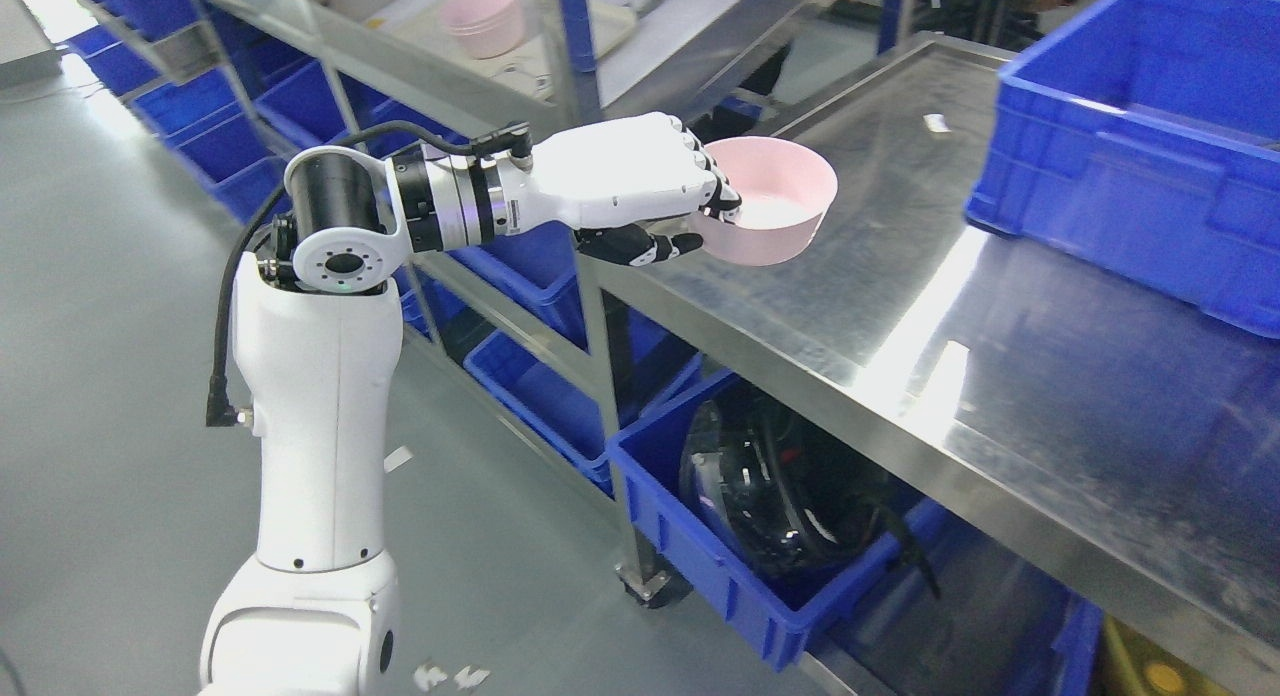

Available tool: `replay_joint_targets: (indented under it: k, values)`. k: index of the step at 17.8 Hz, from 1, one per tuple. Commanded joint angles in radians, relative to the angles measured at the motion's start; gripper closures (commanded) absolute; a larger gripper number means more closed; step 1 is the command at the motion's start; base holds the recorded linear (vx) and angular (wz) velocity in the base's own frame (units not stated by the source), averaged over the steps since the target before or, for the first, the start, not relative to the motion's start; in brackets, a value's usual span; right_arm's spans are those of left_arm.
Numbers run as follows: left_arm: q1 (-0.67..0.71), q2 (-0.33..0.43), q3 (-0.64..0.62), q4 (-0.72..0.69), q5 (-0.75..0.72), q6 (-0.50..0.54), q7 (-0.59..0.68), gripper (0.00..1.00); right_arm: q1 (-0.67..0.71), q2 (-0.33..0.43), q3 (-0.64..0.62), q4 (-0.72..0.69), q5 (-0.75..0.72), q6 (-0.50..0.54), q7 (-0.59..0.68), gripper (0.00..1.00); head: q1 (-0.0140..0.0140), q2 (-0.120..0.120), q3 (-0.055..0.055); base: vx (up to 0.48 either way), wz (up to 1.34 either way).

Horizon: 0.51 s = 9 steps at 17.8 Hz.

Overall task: Stack pink IKEA bowl on shelf middle layer
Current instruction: 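Hold the pink bowl in the left hand while the robot drives to the shelf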

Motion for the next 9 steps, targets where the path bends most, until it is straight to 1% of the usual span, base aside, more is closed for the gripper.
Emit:
replay_joint_targets:
  k: [1, 9]
  values:
    - [0.003, -0.008, 0.010, -0.017, 0.000, 0.000, 0.000, 0.99, 0.021, -0.018, 0.000, -0.018, 0.000, 0.001, 0.000, 0.00, 0.0000, 0.000, 0.000, -0.127, 0.90]
    - [0.003, -0.006, 0.018, -0.015, -0.001, 0.000, 0.003, 0.99, 0.021, -0.018, 0.000, -0.018, 0.000, 0.001, 0.000, 0.00, 0.0000, 0.000, 0.000, -0.108, 1.18]
